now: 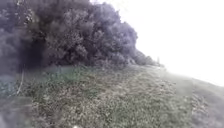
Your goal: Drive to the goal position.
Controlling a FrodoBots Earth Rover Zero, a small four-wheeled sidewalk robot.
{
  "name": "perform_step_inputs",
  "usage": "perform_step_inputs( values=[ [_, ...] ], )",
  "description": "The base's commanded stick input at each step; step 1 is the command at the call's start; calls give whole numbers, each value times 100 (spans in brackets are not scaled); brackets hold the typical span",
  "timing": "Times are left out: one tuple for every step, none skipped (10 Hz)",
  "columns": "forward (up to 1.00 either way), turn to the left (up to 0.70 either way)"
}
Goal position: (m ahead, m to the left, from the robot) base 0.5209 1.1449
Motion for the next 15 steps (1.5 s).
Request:
perform_step_inputs(
  values=[
    [43, -28],
    [14, -49],
    [0, -60],
    [0, -60],
    [0, -60],
    [0, -60],
    [0, -60],
    [0, -60],
    [0, -60],
    [0, -60],
    [0, -60],
    [0, -60],
    [0, -60],
    [0, -60],
    [0, -60]
  ],
)
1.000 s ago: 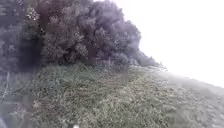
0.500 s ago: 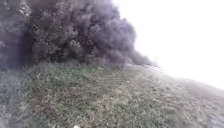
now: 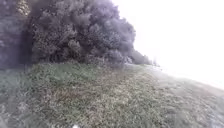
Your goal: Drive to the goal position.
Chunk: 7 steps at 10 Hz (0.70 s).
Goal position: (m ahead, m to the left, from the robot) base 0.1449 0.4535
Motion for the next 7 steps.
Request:
perform_step_inputs(
  values=[
    [0, -60],
    [0, -39],
    [0, -13],
    [0, 0],
    [0, 0],
    [0, 0],
    [0, 0]
  ],
)
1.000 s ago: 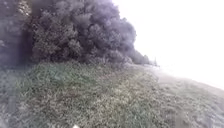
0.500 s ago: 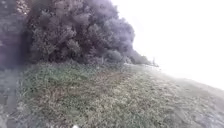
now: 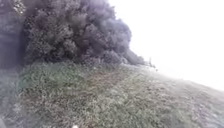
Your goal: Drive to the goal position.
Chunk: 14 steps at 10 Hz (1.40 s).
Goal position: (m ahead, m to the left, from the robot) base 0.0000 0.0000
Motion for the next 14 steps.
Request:
perform_step_inputs(
  values=[
    [0, 0],
    [0, 0],
    [0, 0],
    [0, 0],
    [0, 0],
    [0, -18],
    [0, -44],
    [0, -60],
    [0, -60],
    [0, -60],
    [0, -60],
    [0, -60],
    [0, -60],
    [0, -60]
  ],
)
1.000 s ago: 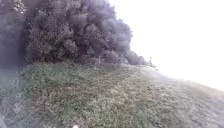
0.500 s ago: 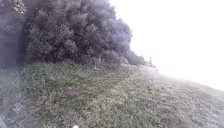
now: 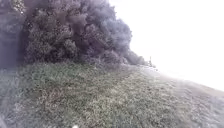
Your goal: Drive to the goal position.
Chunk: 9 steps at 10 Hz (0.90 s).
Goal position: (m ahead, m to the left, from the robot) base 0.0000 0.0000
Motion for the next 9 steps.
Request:
perform_step_inputs(
  values=[
    [0, -60],
    [0, -60],
    [0, -60],
    [0, -60],
    [0, -60],
    [0, -60],
    [0, -60],
    [0, -60],
    [0, -60]
  ],
)
